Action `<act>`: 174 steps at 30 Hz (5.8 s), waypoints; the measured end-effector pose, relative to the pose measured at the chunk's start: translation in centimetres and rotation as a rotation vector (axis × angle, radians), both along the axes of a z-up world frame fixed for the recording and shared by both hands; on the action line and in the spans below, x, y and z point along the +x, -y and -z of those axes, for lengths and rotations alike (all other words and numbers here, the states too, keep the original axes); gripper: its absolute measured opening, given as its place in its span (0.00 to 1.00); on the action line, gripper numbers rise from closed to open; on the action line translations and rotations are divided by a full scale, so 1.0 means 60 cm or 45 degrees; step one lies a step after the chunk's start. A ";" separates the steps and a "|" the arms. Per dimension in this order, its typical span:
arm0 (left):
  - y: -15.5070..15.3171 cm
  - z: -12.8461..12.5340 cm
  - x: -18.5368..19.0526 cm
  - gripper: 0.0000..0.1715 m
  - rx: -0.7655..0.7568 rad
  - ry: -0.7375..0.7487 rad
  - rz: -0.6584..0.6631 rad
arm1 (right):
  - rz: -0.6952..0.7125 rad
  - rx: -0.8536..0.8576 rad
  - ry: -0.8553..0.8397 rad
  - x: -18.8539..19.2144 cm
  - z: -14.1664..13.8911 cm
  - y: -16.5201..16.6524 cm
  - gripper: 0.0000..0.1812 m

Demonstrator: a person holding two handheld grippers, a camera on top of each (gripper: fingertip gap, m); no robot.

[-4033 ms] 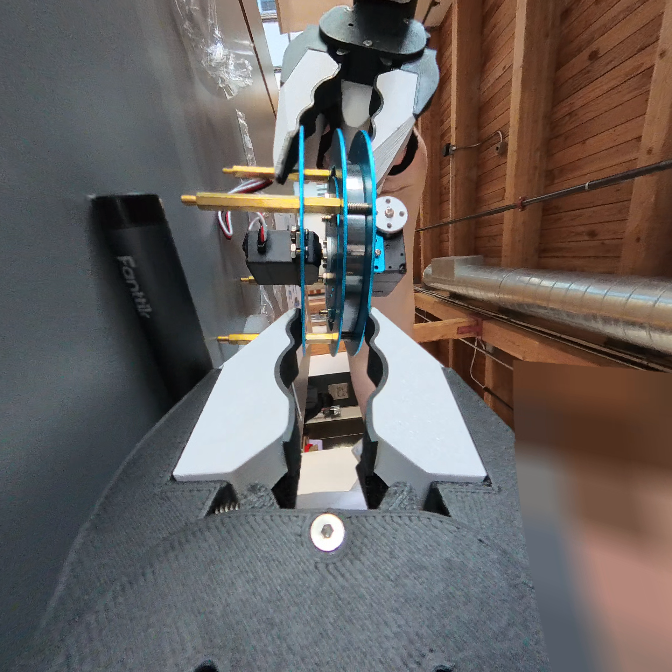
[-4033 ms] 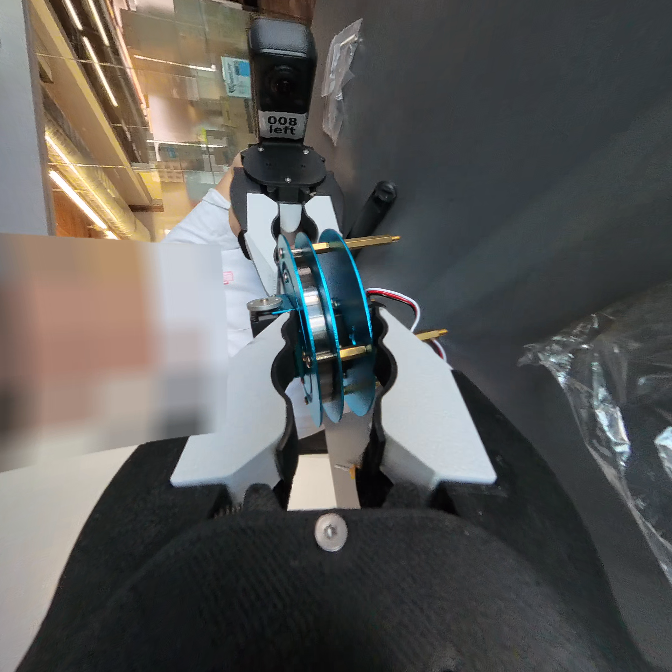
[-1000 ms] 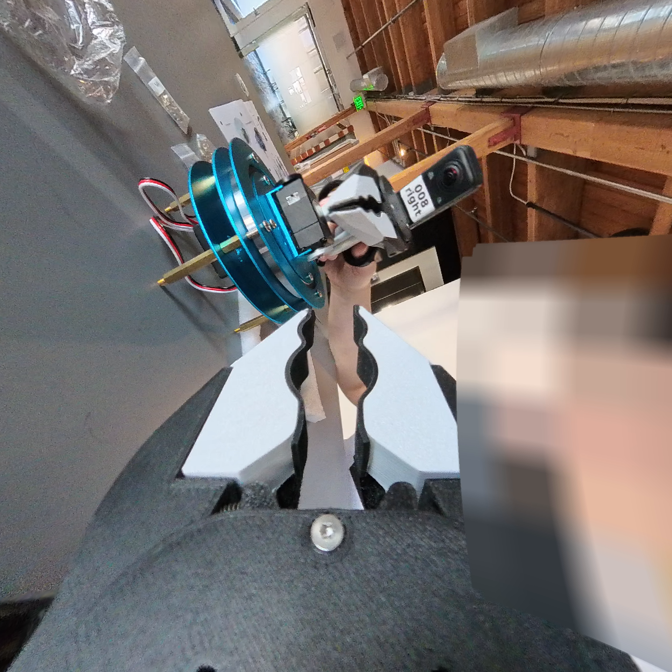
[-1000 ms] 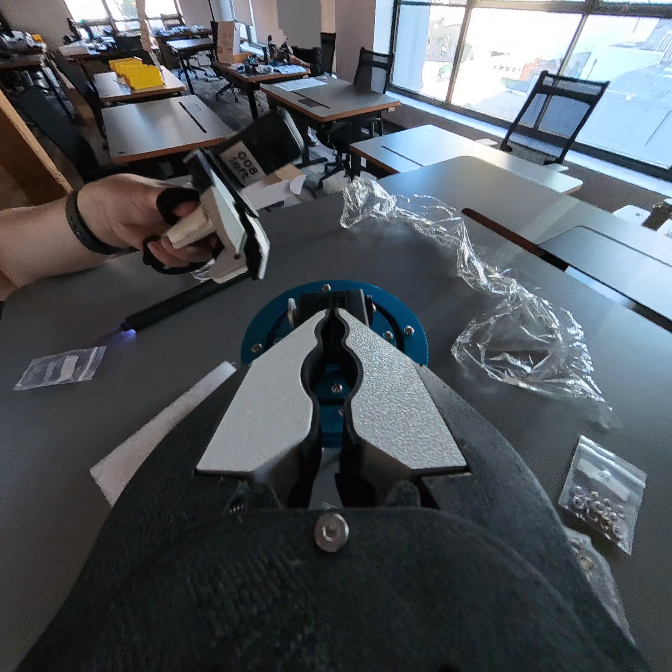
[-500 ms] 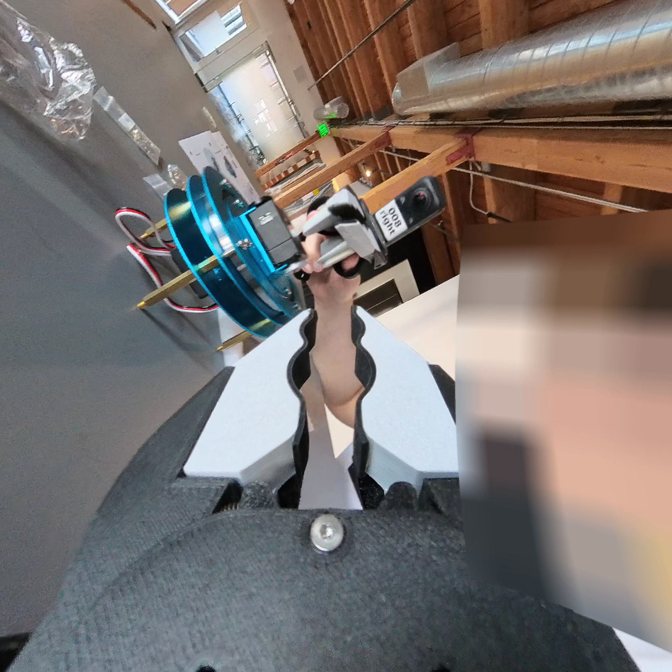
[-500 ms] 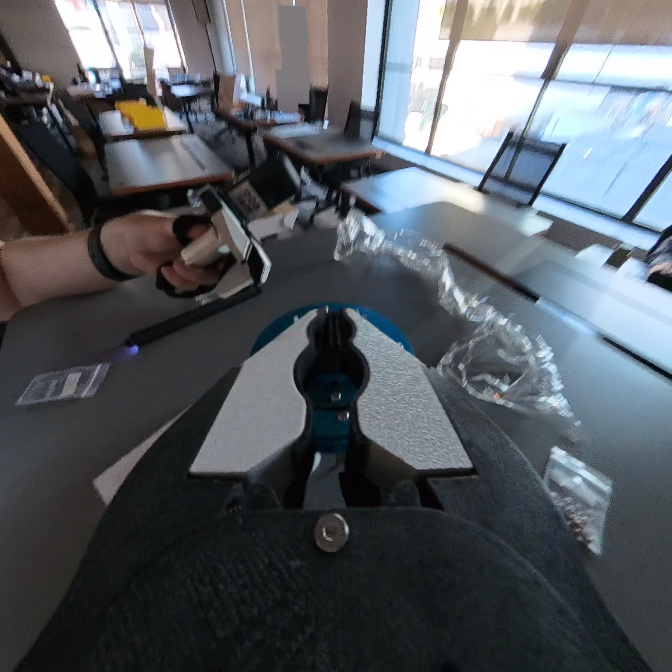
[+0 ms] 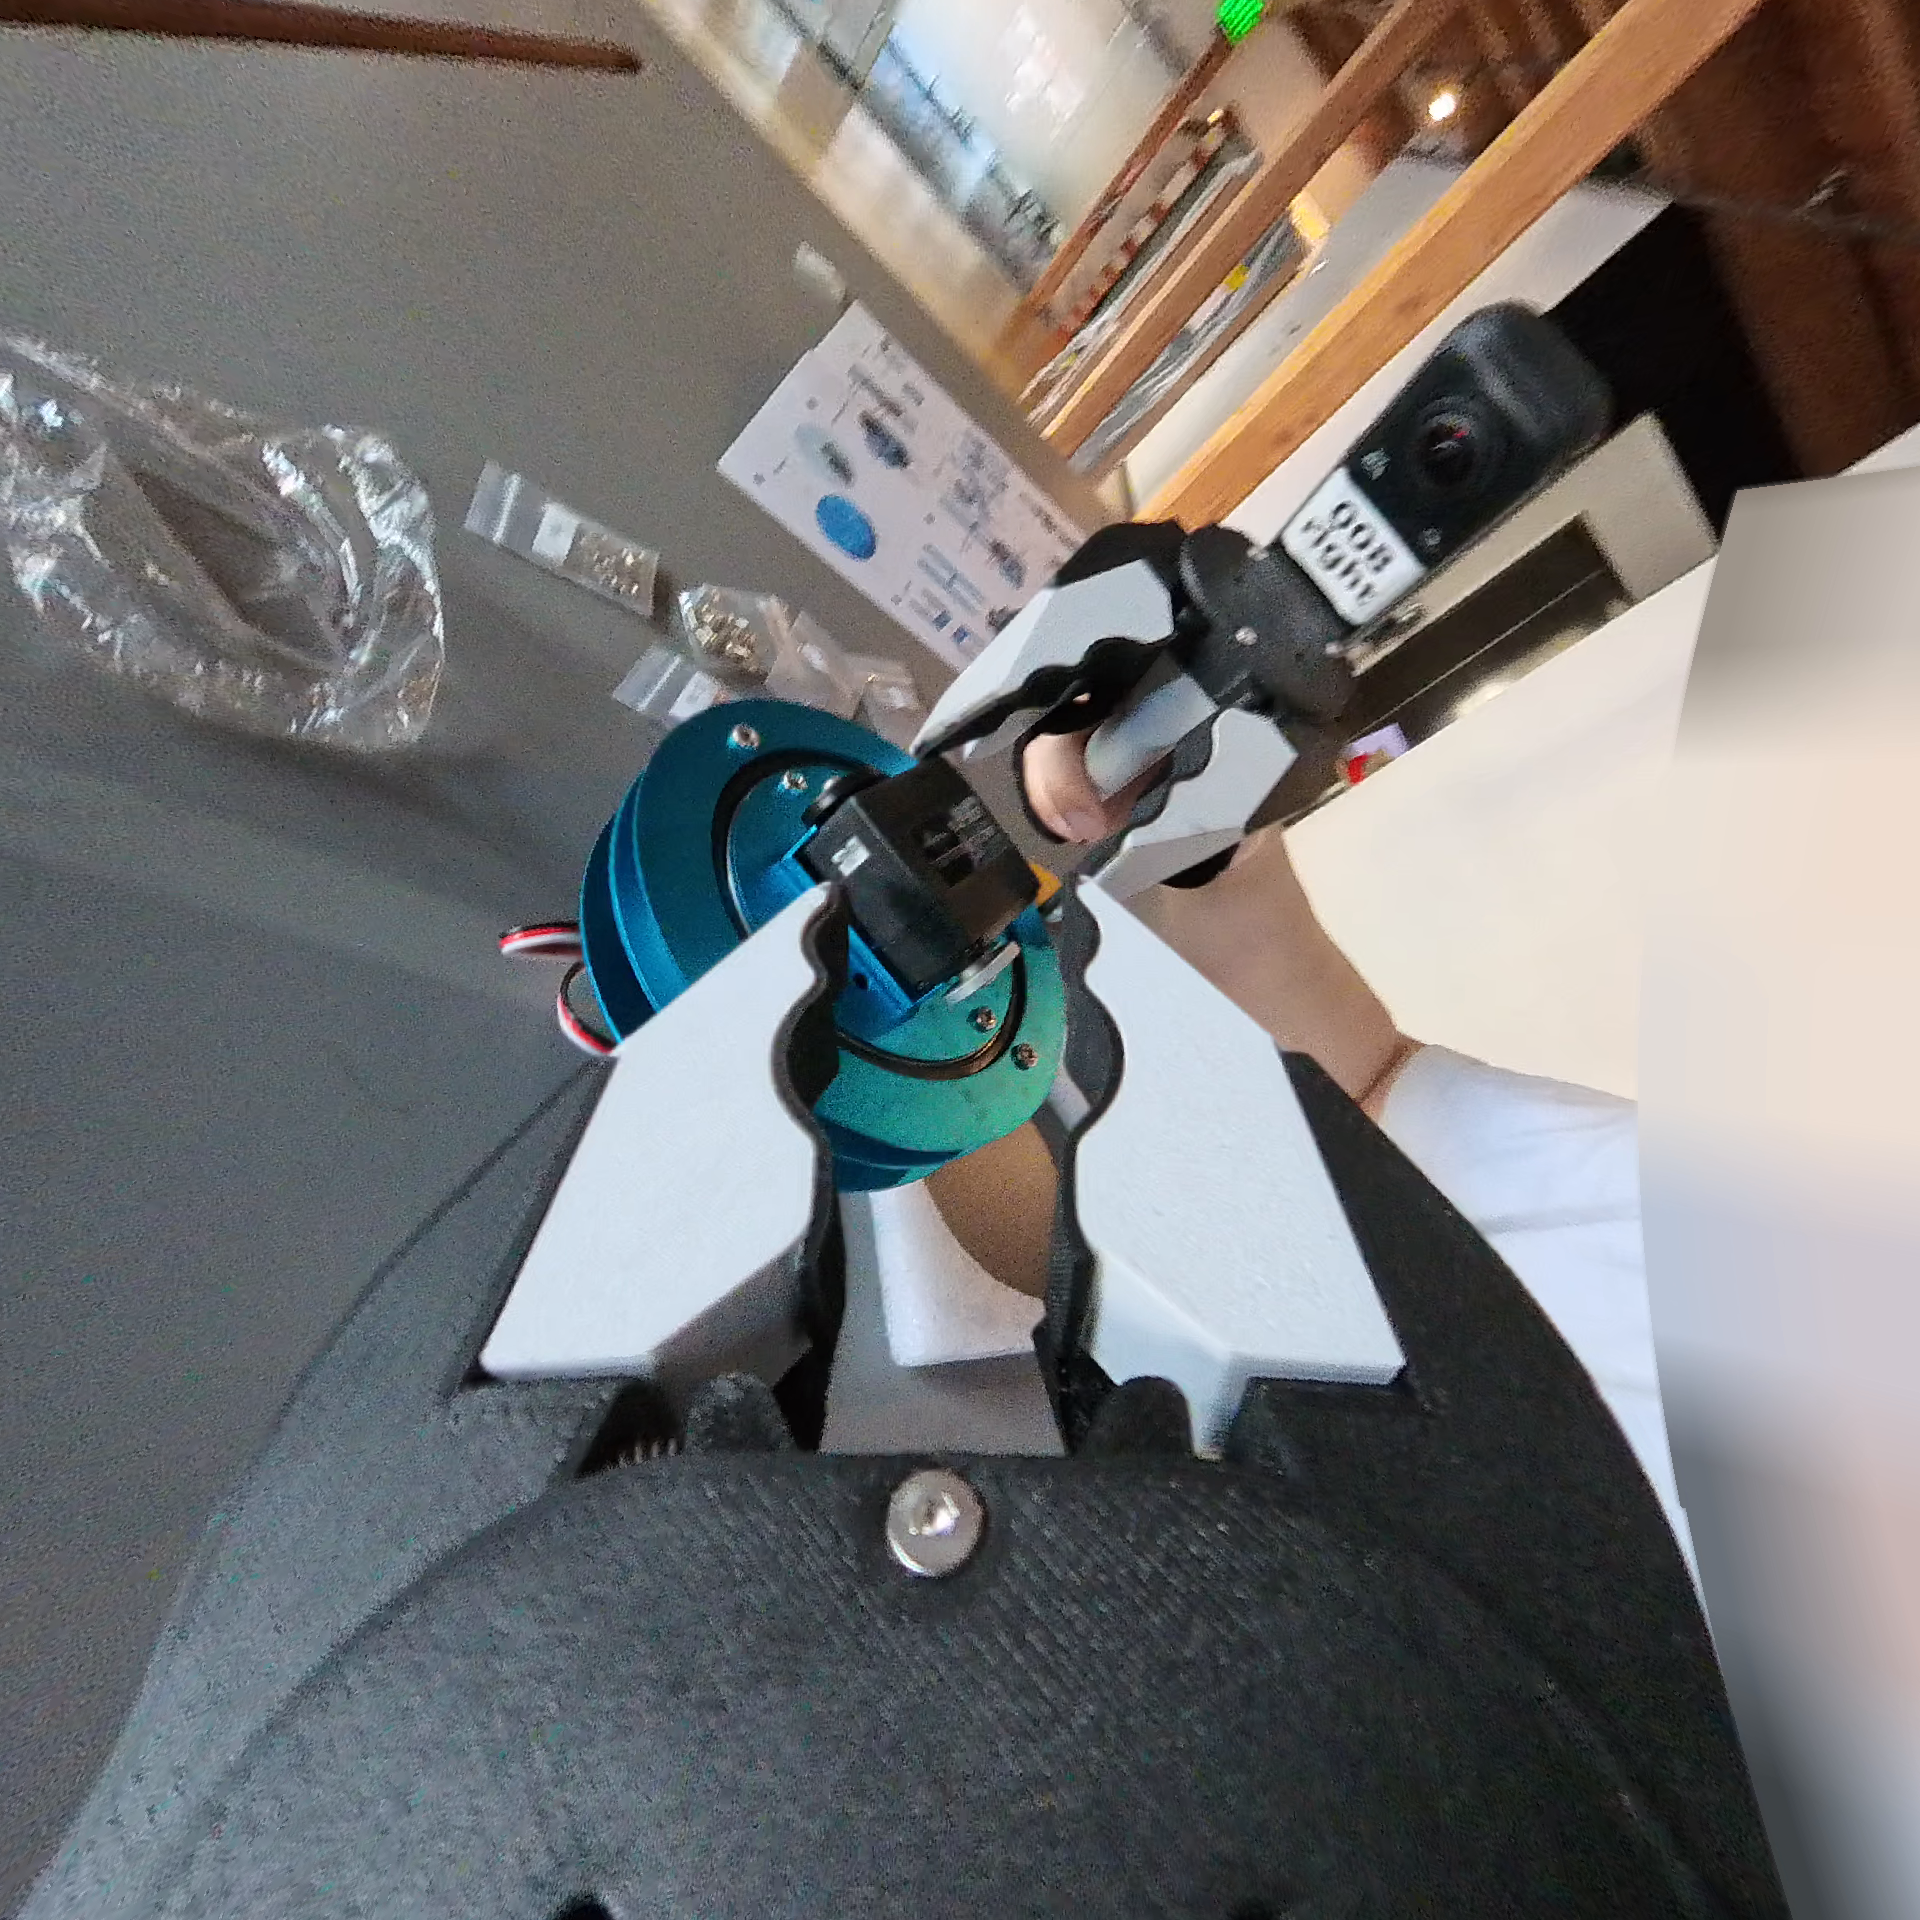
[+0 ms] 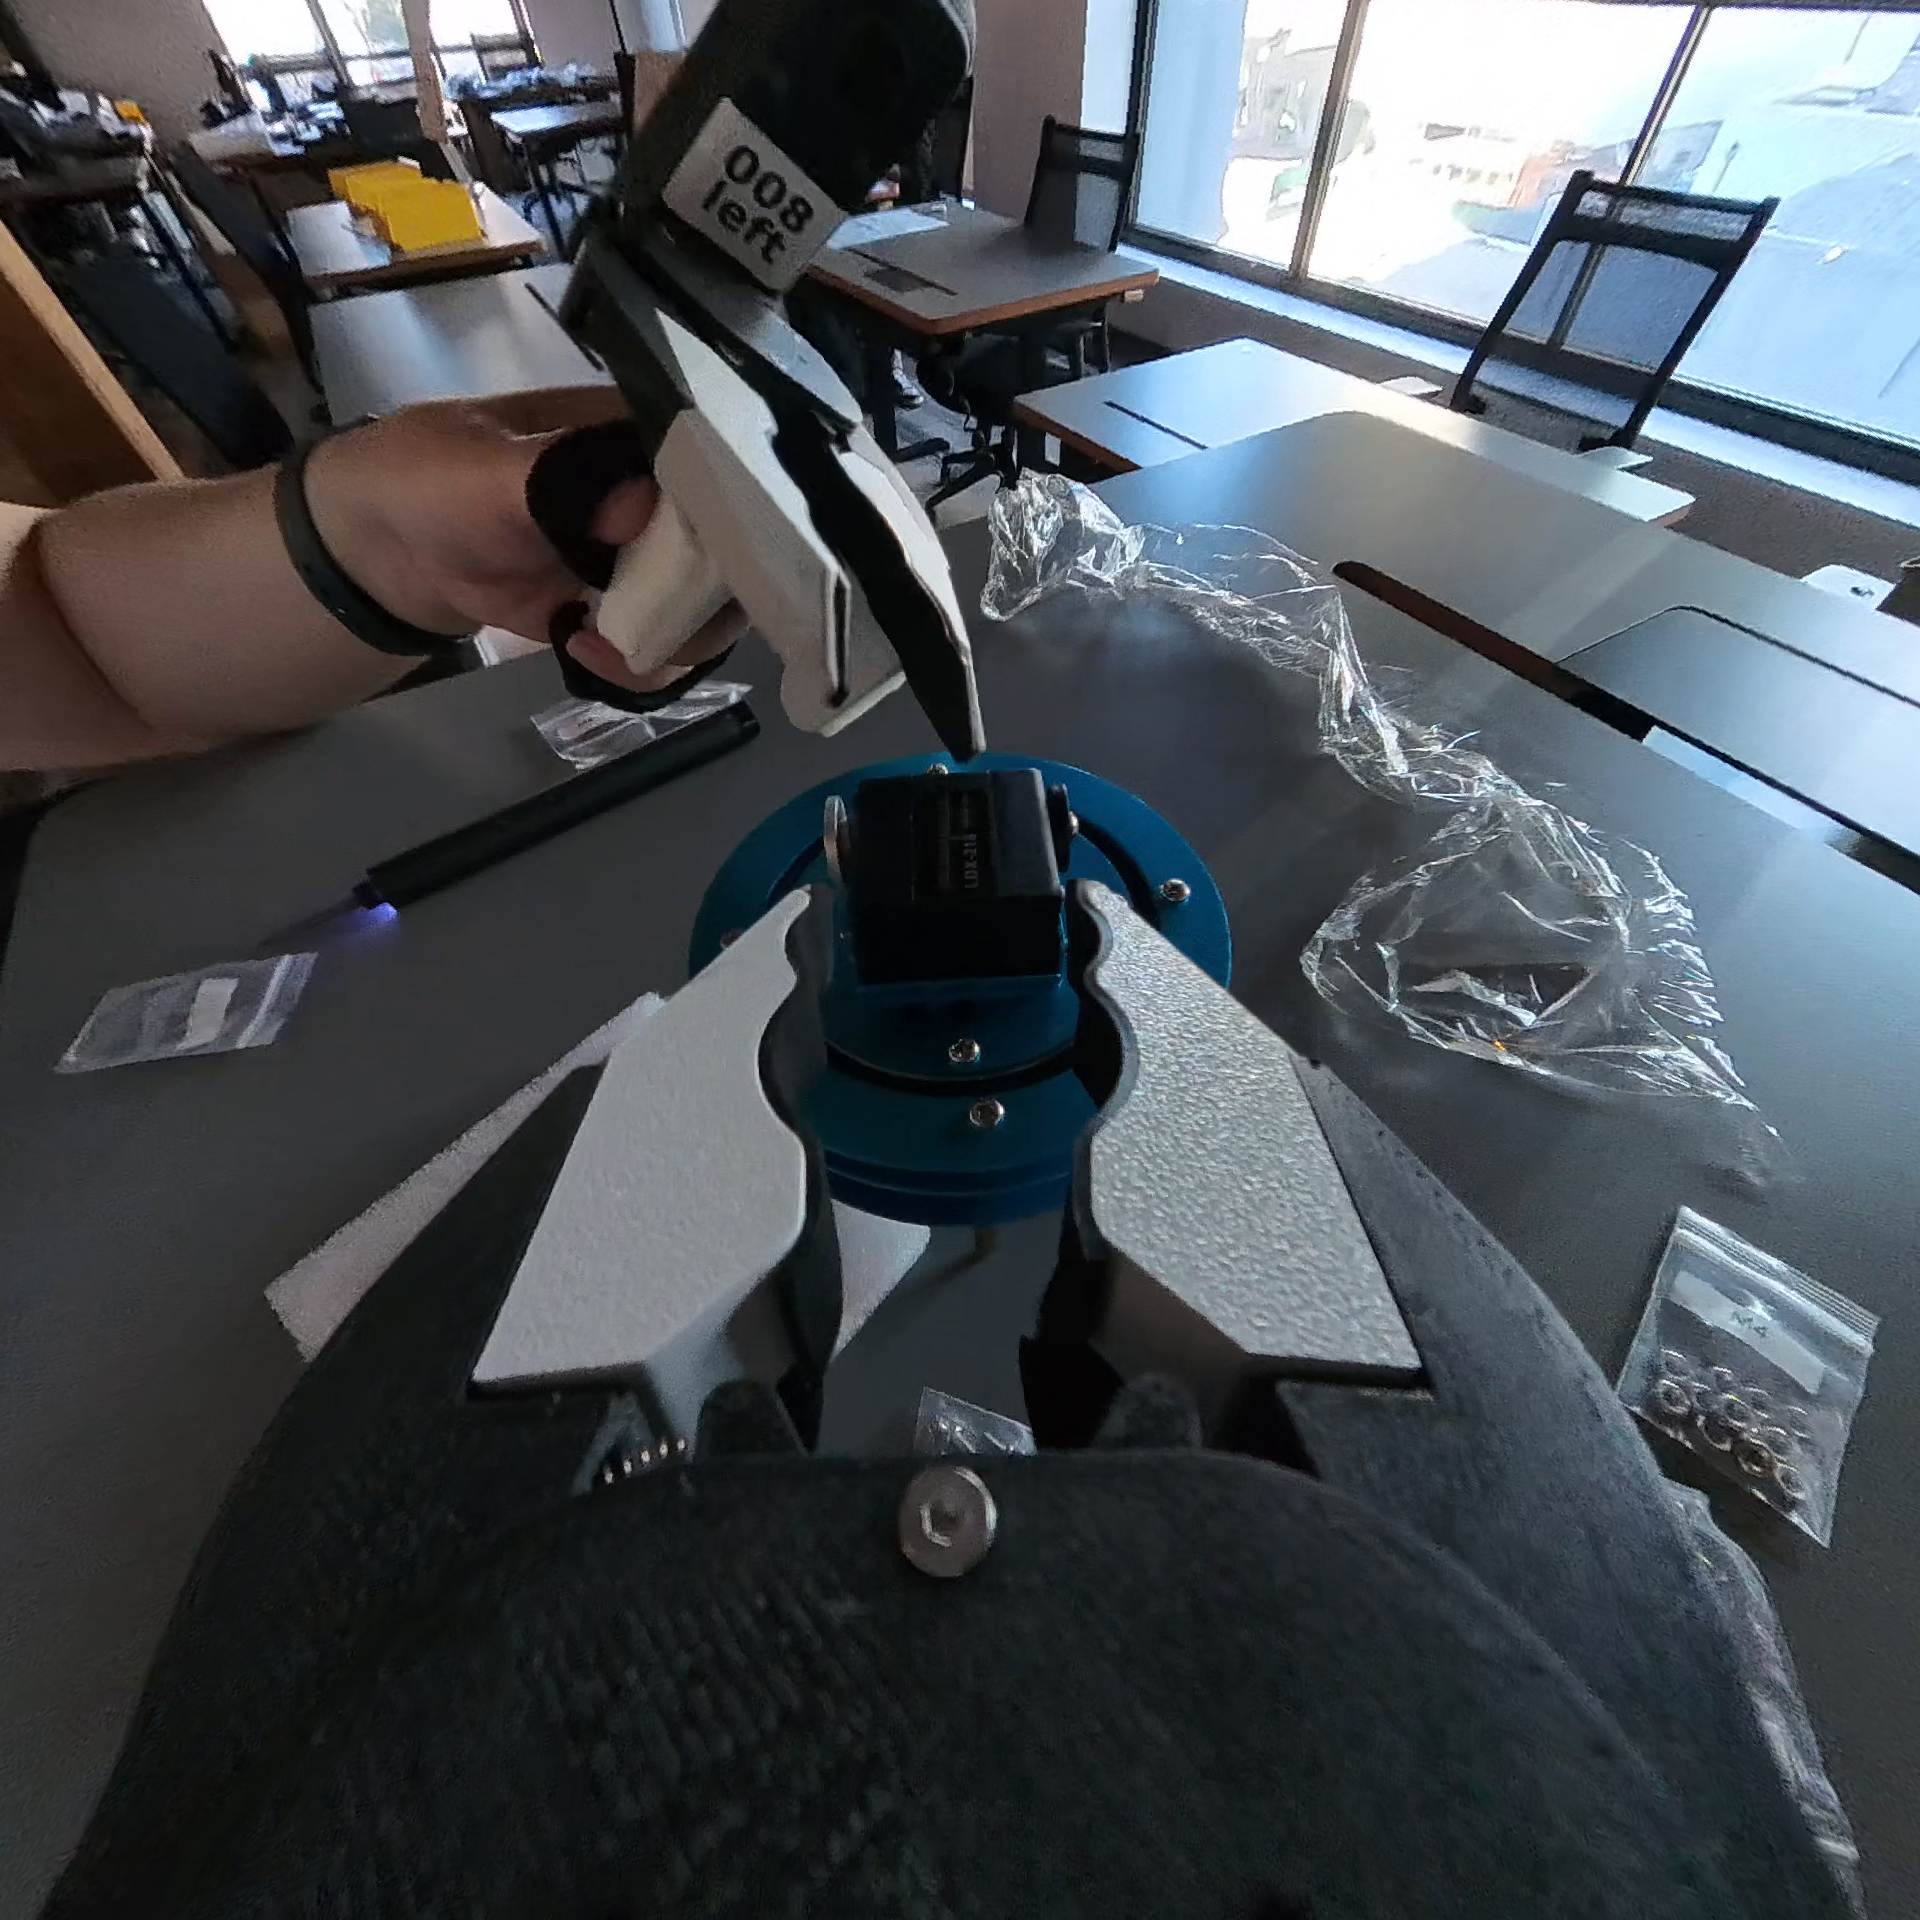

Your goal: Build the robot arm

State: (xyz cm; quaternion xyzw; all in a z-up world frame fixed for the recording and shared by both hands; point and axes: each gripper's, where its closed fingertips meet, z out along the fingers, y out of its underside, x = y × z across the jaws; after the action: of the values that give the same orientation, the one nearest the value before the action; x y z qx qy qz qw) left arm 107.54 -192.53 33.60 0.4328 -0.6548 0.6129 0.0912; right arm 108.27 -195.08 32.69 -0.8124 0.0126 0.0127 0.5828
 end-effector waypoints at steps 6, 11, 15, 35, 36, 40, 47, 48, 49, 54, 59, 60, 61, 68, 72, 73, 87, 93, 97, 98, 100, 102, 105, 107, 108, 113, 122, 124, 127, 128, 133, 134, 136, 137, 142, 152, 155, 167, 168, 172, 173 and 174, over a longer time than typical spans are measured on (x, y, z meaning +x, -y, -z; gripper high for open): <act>0.019 0.007 -0.009 0.23 -0.101 -0.050 0.002 | -0.005 -0.001 0.008 0.002 0.006 -0.003 0.22; 0.019 0.005 -0.008 0.23 -0.139 -0.046 -0.014 | -0.010 0.005 0.000 0.002 0.005 -0.003 0.22; 0.021 0.003 -0.008 0.25 -0.110 -0.022 -0.003 | -0.004 0.004 0.009 0.003 0.005 -0.003 0.22; 0.030 0.014 -0.017 0.20 0.076 0.211 0.028 | 0.016 0.028 0.071 -0.001 0.007 0.006 0.22; 0.030 0.014 -0.017 0.20 0.074 0.211 0.032 | 0.012 0.036 0.034 -0.002 0.008 0.006 0.22; 0.033 0.015 -0.020 0.19 0.084 0.233 0.050 | -0.021 0.046 0.042 -0.002 0.007 0.009 0.22; 0.019 0.021 -0.042 0.23 0.189 0.283 0.121 | -0.025 0.048 0.089 0.001 -0.007 0.005 0.31; 0.014 0.022 -0.039 0.26 0.244 0.329 0.106 | -0.021 0.048 0.063 0.003 -0.010 0.003 0.31; 0.013 0.021 -0.038 0.29 0.293 0.387 0.103 | -0.034 0.031 0.040 0.003 -0.010 0.002 0.31; 0.010 0.046 -0.043 0.41 0.636 0.642 0.125 | -0.056 -0.073 0.070 0.000 0.008 -0.004 0.28; 0.017 0.063 -0.043 0.37 0.812 0.770 0.124 | -0.071 -0.078 0.033 -0.002 0.009 -0.005 0.23; 0.018 0.063 -0.043 0.37 0.792 0.761 0.123 | -0.071 -0.078 0.034 -0.002 0.009 -0.005 0.23; 0.018 0.063 -0.042 0.37 0.777 0.761 0.121 | -0.070 -0.077 0.035 -0.002 0.009 -0.005 0.23; 0.018 0.063 -0.042 0.36 0.766 0.778 0.126 | -0.071 -0.070 0.014 -0.001 0.008 -0.005 0.23; 0.017 0.062 -0.041 0.34 0.752 0.774 0.122 | -0.064 -0.050 0.000 0.004 0.007 -0.005 0.23; 0.017 0.062 -0.041 0.34 0.748 0.774 0.121 | -0.062 -0.048 0.004 0.004 0.007 -0.004 0.23; 0.001 0.006 -0.045 0.30 0.382 0.633 0.078 | 0.044 0.064 -0.005 0.019 -0.026 0.033 0.41; -0.074 0.020 0.019 0.17 0.054 0.046 -0.022 | 0.325 -0.196 -0.463 0.035 0.045 0.116 0.20; -0.045 0.053 0.020 0.20 -0.041 -0.159 0.054 | 0.270 -0.040 -0.851 0.026 0.043 0.101 0.14; -0.038 0.055 0.017 0.20 -0.068 -0.192 0.075 | 0.259 -0.016 -0.888 0.025 0.042 0.097 0.10; -0.026 0.061 0.008 0.19 -0.057 -0.185 0.109 | 0.259 -0.044 -0.856 0.026 0.049 0.094 0.09; -0.021 0.062 0.000 0.19 -0.045 -0.179 0.109 | 0.263 -0.049 -0.826 0.029 0.046 0.091 0.07; -0.023 0.062 -0.009 0.20 -0.011 -0.163 0.061 | 0.251 -0.075 -0.826 0.034 0.045 0.085 0.05; -0.024 0.064 -0.019 0.19 0.021 -0.150 0.017 | 0.225 -0.083 -0.813 0.037 0.043 0.078 0.04; -0.025 0.064 -0.024 0.19 0.035 -0.148 -0.005 | 0.211 -0.090 -0.805 0.037 0.042 0.075 0.03; -0.020 0.065 -0.067 0.18 0.078 -0.180 -0.063 | 0.152 -0.104 -0.762 0.044 0.040 0.055 0.04; -0.143 0.070 -0.231 0.26 0.651 -0.235 -0.628 | 0.230 -0.026 0.006 -0.018 -0.046 0.167 0.13; -0.139 0.100 -0.254 0.23 0.776 -0.330 -0.683 | 0.140 -0.006 0.083 -0.071 -0.051 0.192 0.14; -0.151 0.142 -0.261 0.23 1.000 -0.467 -0.774 | -0.027 0.002 0.066 -0.144 -0.038 0.220 0.16; -0.151 0.150 -0.262 0.23 1.036 -0.501 -0.792 | -0.053 0.006 0.056 -0.158 -0.035 0.230 0.16; -0.146 0.177 -0.277 0.21 1.152 -0.677 -0.857 | -0.161 -0.007 0.054 -0.202 -0.017 0.280 0.16; -0.144 0.183 -0.283 0.18 1.185 -0.717 -0.837 | -0.162 -0.015 0.064 -0.204 -0.013 0.289 0.17; -0.140 0.187 -0.287 0.12 1.252 -0.740 -0.792 | -0.167 -0.030 0.073 -0.207 -0.005 0.307 0.17; -0.140 0.187 -0.287 0.12 1.281 -0.747 -0.777 | -0.173 -0.028 0.077 -0.208 -0.002 0.315 0.17; -0.137 0.187 -0.285 0.10 1.414 -0.694 -0.623 | -0.166 -0.016 0.028 -0.209 0.021 0.344 0.17; -0.114 0.146 -0.311 0.09 1.810 -0.507 -0.030 | -0.293 0.029 0.058 -0.252 0.050 0.267 0.18; -0.095 0.130 -0.318 0.09 1.797 -0.433 0.194 | -0.385 0.110 0.310 -0.278 0.030 0.188 0.26; -0.127 0.121 -0.330 0.09 1.849 0.143 0.694 | -0.508 -0.267 1.150 -0.288 0.131 -0.116 0.28; -0.132 0.121 -0.331 0.09 1.838 0.203 0.718 | -0.488 -0.269 1.136 -0.284 0.132 -0.128 0.27; -0.157 0.128 -0.321 0.09 1.853 0.400 0.774 | -0.482 -0.408 1.011 -0.277 0.152 -0.148 0.11; -0.159 0.130 -0.319 0.09 1.827 0.430 0.783 | -0.469 -0.430 0.955 -0.277 0.153 -0.149 0.10; -0.161 0.129 -0.316 0.09 1.792 0.445 0.776 | -0.432 -0.445 0.906 -0.273 0.150 -0.150 0.10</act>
State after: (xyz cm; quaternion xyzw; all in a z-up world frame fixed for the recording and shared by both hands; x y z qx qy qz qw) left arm 88.60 -182.88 25.85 0.0874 -0.9837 0.0614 -0.1447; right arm 91.87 -186.06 23.69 -0.8433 -0.3211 -0.1750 0.3940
